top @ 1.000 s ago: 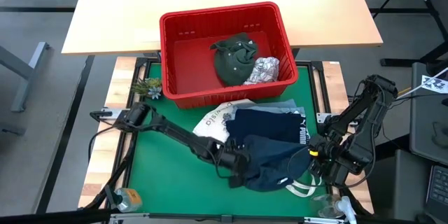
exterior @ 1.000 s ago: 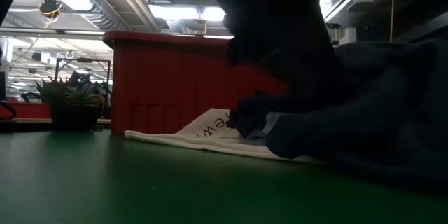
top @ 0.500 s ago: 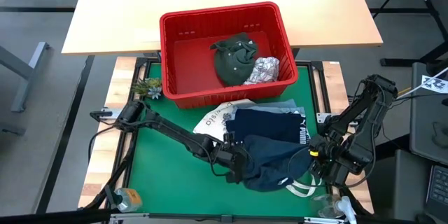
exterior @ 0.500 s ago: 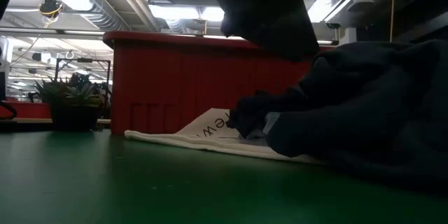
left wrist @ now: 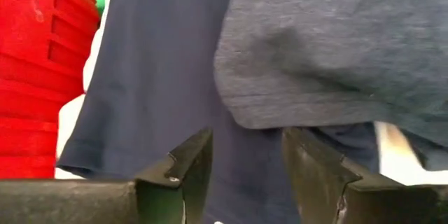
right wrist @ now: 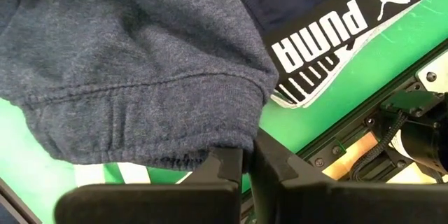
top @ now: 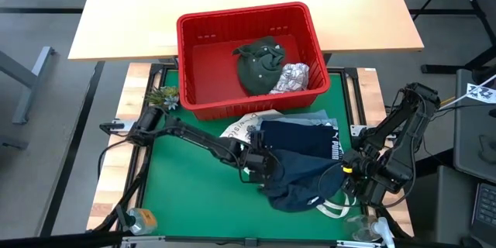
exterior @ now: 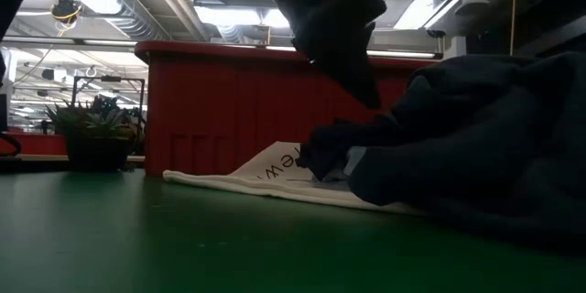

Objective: Fold laundry
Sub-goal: Fold the gray shorts

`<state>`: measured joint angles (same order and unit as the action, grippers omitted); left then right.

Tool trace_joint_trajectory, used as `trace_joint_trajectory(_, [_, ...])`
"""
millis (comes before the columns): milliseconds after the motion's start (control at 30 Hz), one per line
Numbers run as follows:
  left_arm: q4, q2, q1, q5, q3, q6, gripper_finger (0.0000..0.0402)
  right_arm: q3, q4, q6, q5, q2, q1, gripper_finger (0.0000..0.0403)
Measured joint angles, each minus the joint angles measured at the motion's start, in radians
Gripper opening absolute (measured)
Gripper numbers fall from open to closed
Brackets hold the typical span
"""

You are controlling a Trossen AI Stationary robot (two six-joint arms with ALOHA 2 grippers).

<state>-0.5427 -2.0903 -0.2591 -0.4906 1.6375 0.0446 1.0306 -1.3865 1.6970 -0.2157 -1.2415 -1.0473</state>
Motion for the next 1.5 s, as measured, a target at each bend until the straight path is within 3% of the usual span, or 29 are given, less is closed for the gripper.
trace_joint_trajectory(533, [-0.007, -0.027, 0.025, 0.011, 0.001, -0.028, 0.0165, 0.000, 0.000, 0.000, -0.007, 0.000, 0.000, 0.0012])
trace_joint_trajectory(1267, [0.107, -0.028, 0.007, 0.043, 0.001, -0.027, 0.0165, 0.000, 0.000, -0.001, -0.012, 0.000, 0.000, 0.0012])
trace_joint_trajectory(1500, [0.154, -0.027, 0.010, 0.046, 0.001, -0.082, 0.0140, 0.000, 0.000, -0.001, -0.012, 0.000, 0.000, 0.0012])
